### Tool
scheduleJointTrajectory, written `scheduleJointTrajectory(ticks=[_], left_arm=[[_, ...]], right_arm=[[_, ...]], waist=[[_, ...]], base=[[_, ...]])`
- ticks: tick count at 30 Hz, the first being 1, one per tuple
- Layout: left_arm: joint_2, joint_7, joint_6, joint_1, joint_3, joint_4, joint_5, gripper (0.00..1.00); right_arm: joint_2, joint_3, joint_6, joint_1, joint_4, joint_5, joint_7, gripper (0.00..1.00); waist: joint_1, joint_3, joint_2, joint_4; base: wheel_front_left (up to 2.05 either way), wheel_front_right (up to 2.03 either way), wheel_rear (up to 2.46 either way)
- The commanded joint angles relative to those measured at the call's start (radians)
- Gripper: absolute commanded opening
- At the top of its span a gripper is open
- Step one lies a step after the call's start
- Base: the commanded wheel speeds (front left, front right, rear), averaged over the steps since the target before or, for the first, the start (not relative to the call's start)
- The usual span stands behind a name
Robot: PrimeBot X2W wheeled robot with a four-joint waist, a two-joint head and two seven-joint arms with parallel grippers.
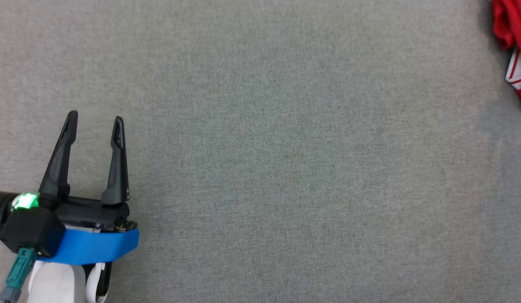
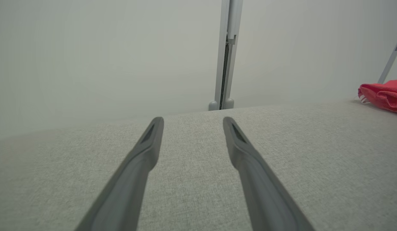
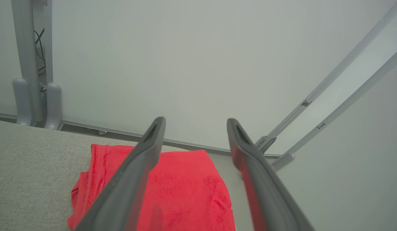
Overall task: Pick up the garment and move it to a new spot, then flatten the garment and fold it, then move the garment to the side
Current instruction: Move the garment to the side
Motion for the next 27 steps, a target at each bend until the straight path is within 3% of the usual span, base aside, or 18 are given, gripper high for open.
scheduleJointTrajectory(ticks=[1,14,22,27], left_arm=[[-0.001,-0.003,0.006,0.016,0.008,0.003,-0.004,1.0],[-0.035,-0.003,0.017,0.161,0.029,0.068,-0.019,1.0],[-0.05,-0.003,0.018,0.224,0.018,0.096,-0.024,1.0],[-0.053,-0.003,0.018,0.246,0.015,0.105,-0.023,1.0]], right_arm=[[0.026,0.022,-0.001,0.028,-0.015,-0.001,-0.016,1.0],[0.289,0.206,-0.001,0.269,-0.15,-0.008,-0.189,1.0],[0.429,0.141,-0.001,0.613,-0.308,-0.019,-0.232,1.0],[0.498,0.092,-0.001,0.75,-0.413,-0.041,-0.231,1.0]], waist=[[0.0,-0.056,0.0,0.006],[0.0,-0.299,0.0,0.029],[0.0,-0.401,0.0,0.069],[0.0,-0.43,0.0,0.074]], base=[[0.0,0.0,0.0],[0.0,0.0,0.0],[0.0,0.0,0.0],[0.0,0.0,0.0]])
